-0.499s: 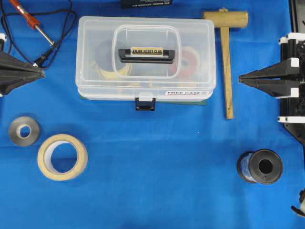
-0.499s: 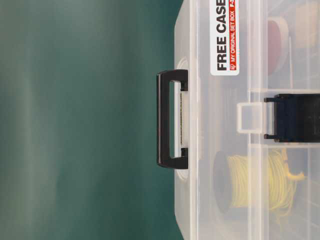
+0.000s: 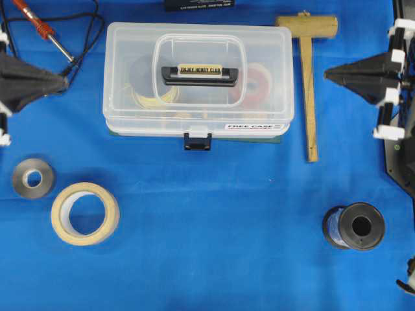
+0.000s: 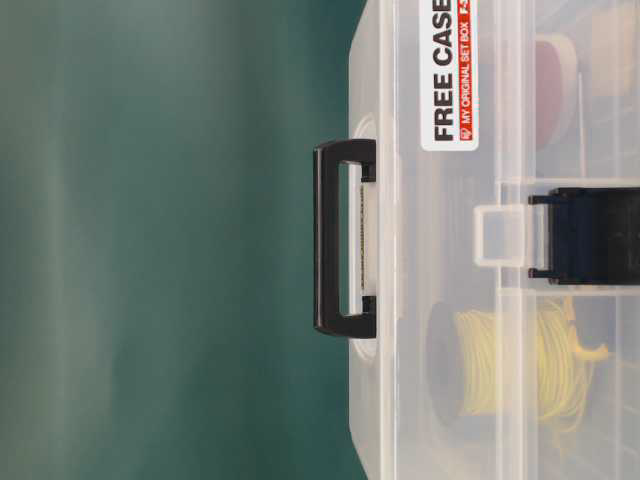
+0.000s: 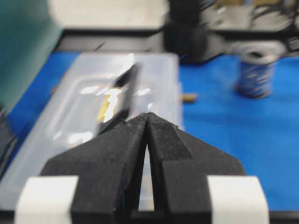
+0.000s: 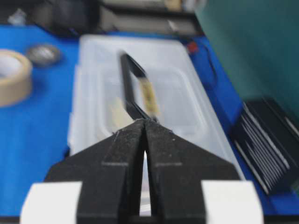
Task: Open the tool box with both arms.
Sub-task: 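Move both grippers inward to the left and right sides of the box lid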
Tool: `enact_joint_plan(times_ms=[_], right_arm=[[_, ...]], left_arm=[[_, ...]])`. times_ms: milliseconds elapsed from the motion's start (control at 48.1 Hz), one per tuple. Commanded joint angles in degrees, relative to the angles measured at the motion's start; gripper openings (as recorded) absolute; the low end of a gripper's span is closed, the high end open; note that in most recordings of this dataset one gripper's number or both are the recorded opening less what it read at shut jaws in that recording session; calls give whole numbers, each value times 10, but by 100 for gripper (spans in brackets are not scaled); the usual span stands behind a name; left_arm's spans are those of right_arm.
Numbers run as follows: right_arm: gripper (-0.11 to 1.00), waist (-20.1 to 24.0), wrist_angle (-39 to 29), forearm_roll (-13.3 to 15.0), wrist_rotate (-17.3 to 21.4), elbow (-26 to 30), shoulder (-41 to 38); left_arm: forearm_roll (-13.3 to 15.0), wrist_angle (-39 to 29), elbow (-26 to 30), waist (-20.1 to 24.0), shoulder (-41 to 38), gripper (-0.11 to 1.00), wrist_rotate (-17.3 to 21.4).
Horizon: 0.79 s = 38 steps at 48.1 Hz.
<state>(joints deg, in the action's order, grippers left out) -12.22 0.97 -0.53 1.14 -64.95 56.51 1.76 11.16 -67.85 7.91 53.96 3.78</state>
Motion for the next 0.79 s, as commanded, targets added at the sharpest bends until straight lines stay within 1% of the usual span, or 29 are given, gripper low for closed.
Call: enact_joint_plan(times_ms=[0,42,62,104,146,229,250,312,374,416,478,582,770], right_arm=[[1,-13,-17,-4,3,13,-7],[2,-18,-25,-4,4,12,-9],[4,-22,-32,-4,4,11,-11],[12,-27,-44,-4,5,11,-14],[24,-33,-60,-4,4,10,-18],[50,-43,-93,-4,4,8,-33],[56,-46,-102,-3,4,7,-37],[73,-51,-129,-2,2,6,-54],[85,-52,-145,0,2,5,-71],[86,-53,-154,1,2,5,-82],[84,-55,-159,1,2,4,-98],[85,-64,-156,2,2,4,-125],[85,-85,-134,11,-2,9,-186]], left_arm=[[2,-9,11,25,-12,0,1],[1,-16,10,33,-17,0,1],[2,-20,10,37,-19,0,1],[2,-32,10,44,-26,3,2],[2,-44,10,50,-33,11,1],[1,-76,9,60,-45,33,2],[1,-83,9,62,-47,42,2],[1,-105,9,69,-55,61,3],[1,-120,9,76,-64,77,3],[2,-127,8,81,-70,86,3],[1,-129,7,84,-84,92,3],[2,-114,6,85,-122,92,3],[1,-60,9,90,-207,92,4]])
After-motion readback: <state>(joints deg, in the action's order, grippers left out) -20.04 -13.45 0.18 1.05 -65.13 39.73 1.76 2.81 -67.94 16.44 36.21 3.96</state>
